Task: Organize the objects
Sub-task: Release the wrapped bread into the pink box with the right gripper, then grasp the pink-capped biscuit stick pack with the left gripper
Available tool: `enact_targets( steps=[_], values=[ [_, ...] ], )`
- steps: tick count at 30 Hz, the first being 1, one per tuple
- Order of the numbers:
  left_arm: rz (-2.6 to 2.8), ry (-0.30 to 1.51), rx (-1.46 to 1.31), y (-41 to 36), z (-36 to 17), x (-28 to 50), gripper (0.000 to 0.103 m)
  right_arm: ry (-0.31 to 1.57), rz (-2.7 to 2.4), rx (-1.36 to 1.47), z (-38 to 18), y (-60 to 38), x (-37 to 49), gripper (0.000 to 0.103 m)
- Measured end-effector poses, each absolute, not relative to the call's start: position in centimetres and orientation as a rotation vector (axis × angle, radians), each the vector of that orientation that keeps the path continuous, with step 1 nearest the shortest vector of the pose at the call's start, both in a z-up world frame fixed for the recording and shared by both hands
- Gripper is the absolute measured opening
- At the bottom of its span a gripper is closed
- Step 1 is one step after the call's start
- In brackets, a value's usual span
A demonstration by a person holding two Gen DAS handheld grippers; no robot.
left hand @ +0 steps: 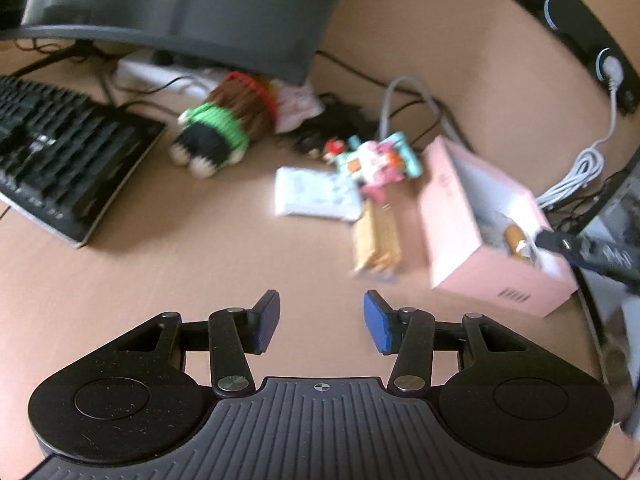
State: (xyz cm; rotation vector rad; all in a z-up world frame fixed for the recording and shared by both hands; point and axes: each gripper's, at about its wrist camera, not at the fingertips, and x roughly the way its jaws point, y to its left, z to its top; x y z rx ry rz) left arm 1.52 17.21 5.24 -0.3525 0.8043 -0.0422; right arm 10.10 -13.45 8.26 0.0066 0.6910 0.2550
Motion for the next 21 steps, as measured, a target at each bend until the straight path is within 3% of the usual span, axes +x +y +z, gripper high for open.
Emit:
enact_targets(
  steps=[6,12,21],
  values=[
    [-0.075,0.807,-0.325,17.4,4.7,2.8,0.051,0.782,0.305,0.001,5.3,-12.2,4.0,0.097],
    [-0.118,0.769,-0.289,16.2,5.8,8.3,0.051,0.820,0.284,-0.084,4.1,-11.0,-1.2,0.097],
    [-0.173,0.885,-0.226,11.2,4.4,13.5,0.051,0.842,0.182,-0.101,4.9,-12.5,-4.1,0.099]
  ],
)
